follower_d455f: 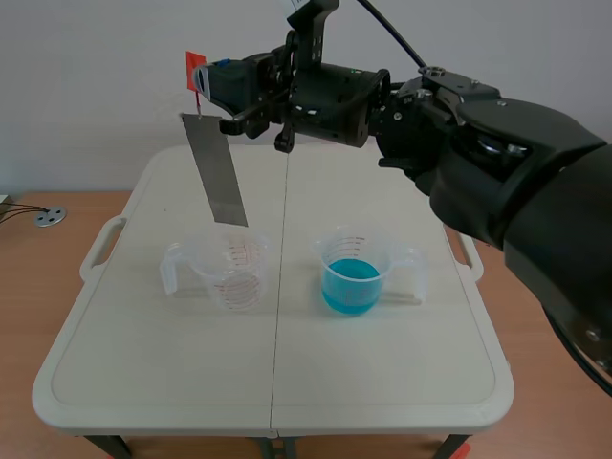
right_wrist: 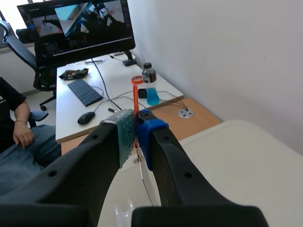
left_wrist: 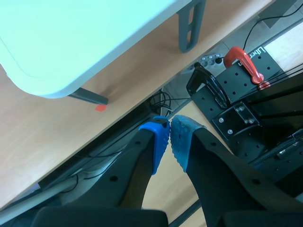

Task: Hold the metal plate by the orange handle, dip it into the blue solution, take it out and point at it, then put the plate back in the beaker on the left.
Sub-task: 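Move the plate over the blue solution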

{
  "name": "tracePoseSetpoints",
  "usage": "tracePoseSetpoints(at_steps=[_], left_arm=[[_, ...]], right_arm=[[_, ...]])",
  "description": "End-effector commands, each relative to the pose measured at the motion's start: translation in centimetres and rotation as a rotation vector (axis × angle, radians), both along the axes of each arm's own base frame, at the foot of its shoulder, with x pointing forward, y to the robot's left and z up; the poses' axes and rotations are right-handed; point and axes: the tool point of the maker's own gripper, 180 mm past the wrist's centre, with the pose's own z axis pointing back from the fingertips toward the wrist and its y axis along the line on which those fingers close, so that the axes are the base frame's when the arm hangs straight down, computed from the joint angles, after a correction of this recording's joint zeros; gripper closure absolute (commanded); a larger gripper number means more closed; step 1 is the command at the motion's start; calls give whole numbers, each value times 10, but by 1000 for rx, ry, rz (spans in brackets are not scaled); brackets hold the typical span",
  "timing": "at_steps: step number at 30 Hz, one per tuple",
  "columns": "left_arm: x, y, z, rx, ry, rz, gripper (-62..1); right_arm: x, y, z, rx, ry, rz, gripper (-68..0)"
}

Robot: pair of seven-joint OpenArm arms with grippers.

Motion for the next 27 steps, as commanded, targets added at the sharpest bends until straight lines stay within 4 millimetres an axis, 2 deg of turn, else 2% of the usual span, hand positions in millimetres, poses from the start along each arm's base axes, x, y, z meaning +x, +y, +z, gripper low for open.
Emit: tracePoseSetpoints(at_steps=[1,16,23,27], left_arm=[[3,-3,4,-17,-19,-4,-68],[25,-8,20,-45,-122,-17,-68],[49,-11,45,-78,-247,-29,-68],[56,-12,56,-93,-297,-36,-68]], right_arm=[[-3,-3,18,36,-38,18,-13],[-28,-33,72,76,-128,66,-13],[-32,-54,92,83,-150,59,-13],[-27,-70,91,78,-136,25,-13]])
